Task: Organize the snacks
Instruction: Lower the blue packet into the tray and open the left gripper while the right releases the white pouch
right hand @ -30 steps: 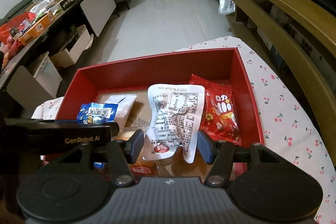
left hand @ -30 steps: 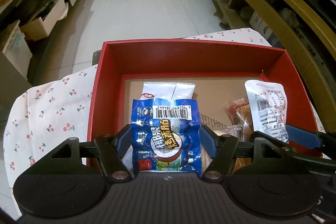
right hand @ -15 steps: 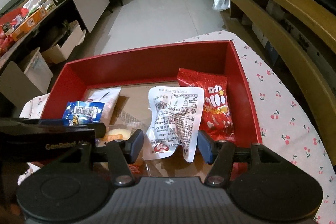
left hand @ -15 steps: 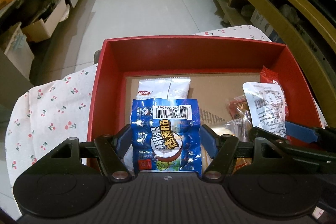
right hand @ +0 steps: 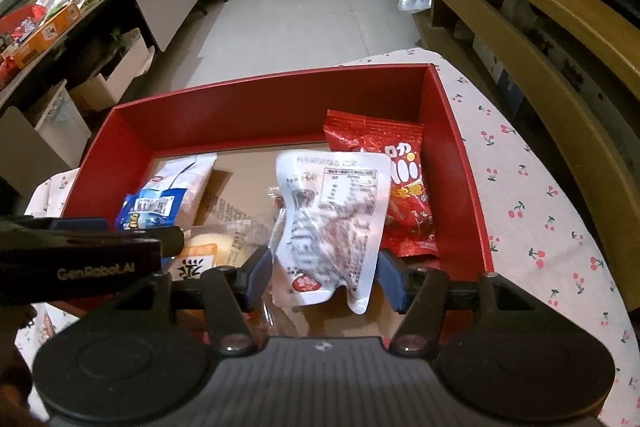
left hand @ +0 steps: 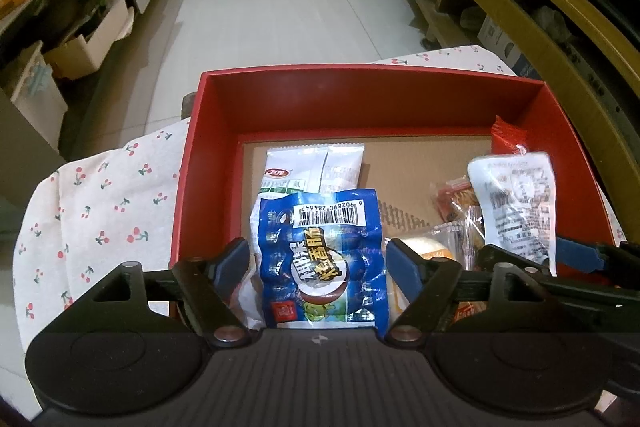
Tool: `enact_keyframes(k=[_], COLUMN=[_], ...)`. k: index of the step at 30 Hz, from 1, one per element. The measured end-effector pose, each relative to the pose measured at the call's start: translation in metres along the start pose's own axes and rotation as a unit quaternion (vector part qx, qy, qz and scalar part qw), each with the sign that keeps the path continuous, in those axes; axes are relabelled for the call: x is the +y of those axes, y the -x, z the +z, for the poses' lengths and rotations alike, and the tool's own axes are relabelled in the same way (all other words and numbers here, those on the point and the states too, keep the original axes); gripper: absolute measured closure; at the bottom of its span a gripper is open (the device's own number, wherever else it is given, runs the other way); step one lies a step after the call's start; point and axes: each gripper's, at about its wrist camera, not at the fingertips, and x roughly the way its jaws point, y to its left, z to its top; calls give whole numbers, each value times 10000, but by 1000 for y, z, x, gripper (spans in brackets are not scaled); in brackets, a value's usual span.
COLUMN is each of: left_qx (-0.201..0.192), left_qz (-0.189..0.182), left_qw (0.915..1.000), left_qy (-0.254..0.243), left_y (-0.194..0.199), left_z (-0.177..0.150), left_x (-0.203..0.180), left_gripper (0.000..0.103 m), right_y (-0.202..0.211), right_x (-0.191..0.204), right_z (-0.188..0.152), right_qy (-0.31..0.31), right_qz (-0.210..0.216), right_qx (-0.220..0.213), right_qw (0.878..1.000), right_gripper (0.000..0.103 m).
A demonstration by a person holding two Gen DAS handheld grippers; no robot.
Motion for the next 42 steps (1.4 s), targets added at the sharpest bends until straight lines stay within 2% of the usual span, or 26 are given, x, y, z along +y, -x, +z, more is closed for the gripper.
enact_keyframes(k=[23, 42], left_qx=[-214, -346], left_qz=[-177, -464], left_qw=[9995, 9974], left_qy=[147, 424], left_y=[28, 61], left_z=[-4, -28], left_x=[5, 19], left_gripper=[20, 19], right_y=[28, 69], right_x=[4, 15], right_z=[1, -17], right_qy=[103, 187], right_qz=[-76, 59], right_qx=[-404, -668], right_qw=[9991, 9976], right_gripper=[39, 39])
